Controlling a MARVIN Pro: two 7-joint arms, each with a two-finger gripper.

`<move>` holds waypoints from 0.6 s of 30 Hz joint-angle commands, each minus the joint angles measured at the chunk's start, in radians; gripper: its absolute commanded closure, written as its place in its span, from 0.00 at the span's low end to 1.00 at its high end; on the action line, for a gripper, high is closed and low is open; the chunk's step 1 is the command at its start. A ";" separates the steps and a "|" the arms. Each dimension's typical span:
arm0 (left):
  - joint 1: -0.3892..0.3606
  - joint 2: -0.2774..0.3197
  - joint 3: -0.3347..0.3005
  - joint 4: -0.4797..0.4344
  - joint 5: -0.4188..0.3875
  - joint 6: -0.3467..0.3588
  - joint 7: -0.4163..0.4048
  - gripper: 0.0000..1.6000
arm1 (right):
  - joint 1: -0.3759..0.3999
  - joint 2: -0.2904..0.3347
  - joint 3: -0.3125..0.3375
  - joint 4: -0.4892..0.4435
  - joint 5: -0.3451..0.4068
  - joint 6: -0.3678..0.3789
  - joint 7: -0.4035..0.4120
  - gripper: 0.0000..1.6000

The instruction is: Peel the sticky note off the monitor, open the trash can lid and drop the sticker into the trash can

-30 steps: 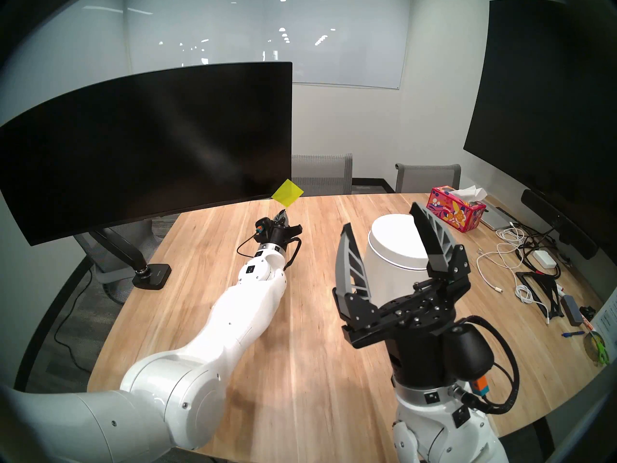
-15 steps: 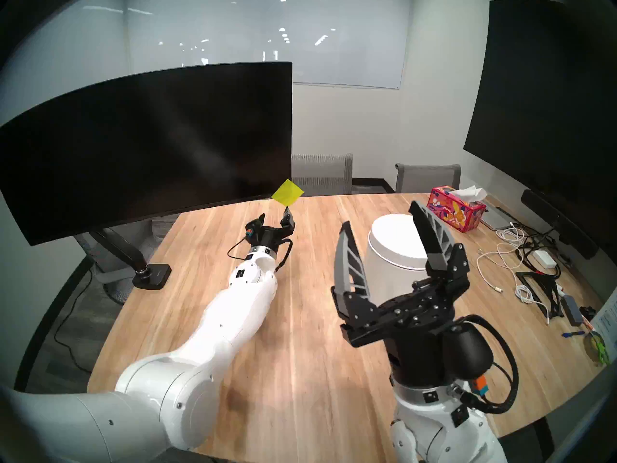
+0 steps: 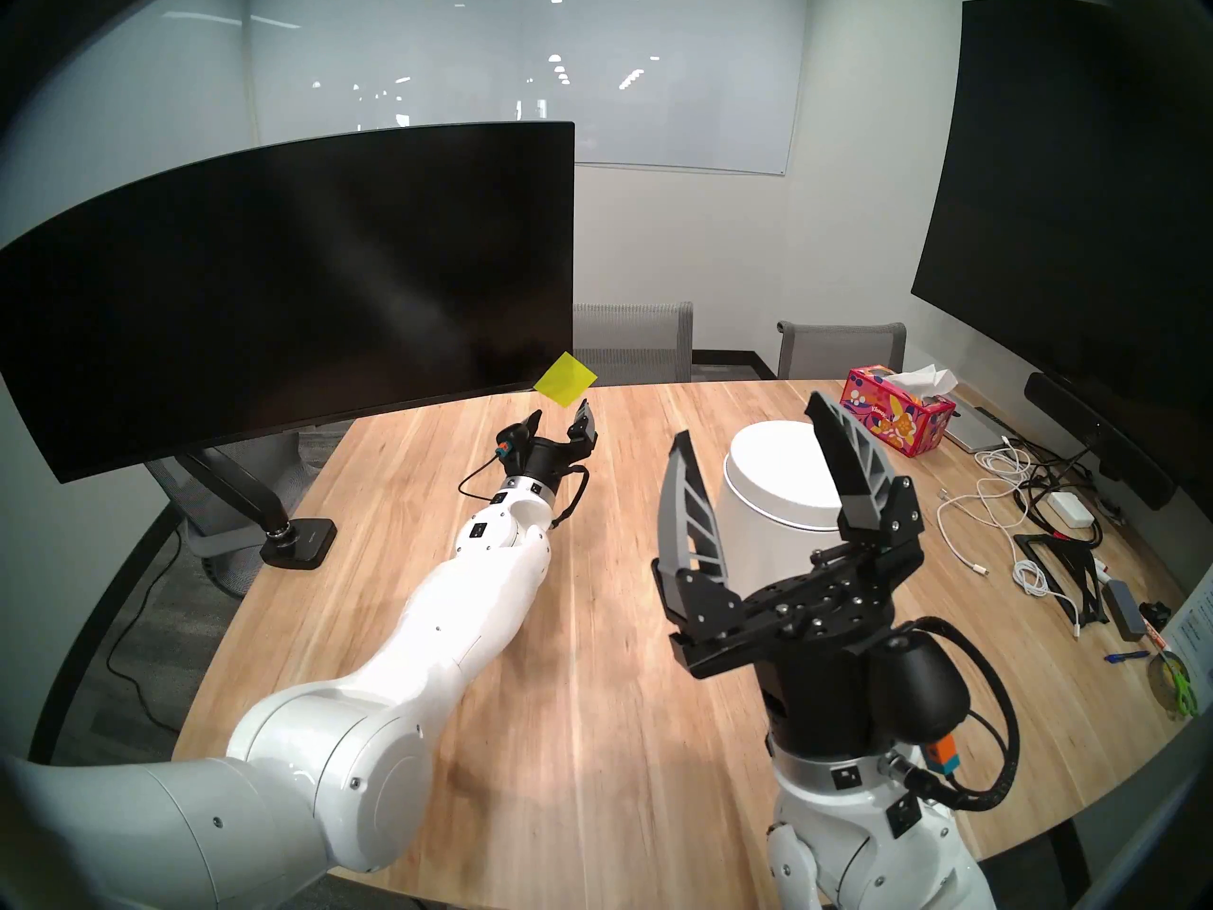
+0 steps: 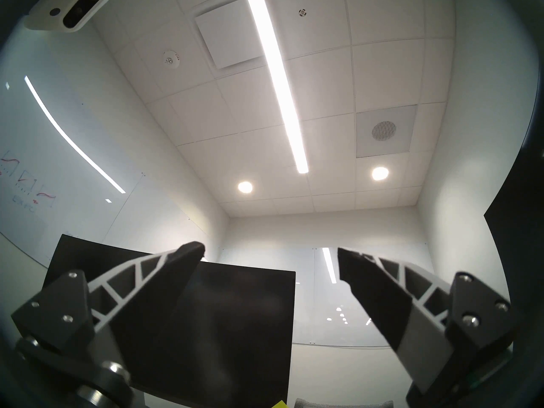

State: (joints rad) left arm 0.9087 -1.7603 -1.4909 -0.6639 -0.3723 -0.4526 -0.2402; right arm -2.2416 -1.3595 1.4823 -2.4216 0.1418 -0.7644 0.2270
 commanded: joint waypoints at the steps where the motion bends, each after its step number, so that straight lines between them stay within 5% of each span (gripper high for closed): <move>1: -0.083 -0.016 -0.007 0.014 -0.017 0.007 -0.007 0.00 | -0.005 -0.003 0.014 -0.022 -0.001 -0.009 -0.004 0.00; 18: -0.120 -0.037 0.017 0.082 -0.029 -0.017 -0.046 0.00 | -0.015 -0.003 0.038 -0.022 0.006 -0.029 0.000 0.00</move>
State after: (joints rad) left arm 0.8307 -1.7750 -1.4822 -0.5835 -0.4013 -0.4527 -0.2695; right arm -2.2491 -1.3633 1.5279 -2.4217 0.1454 -0.7800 0.2247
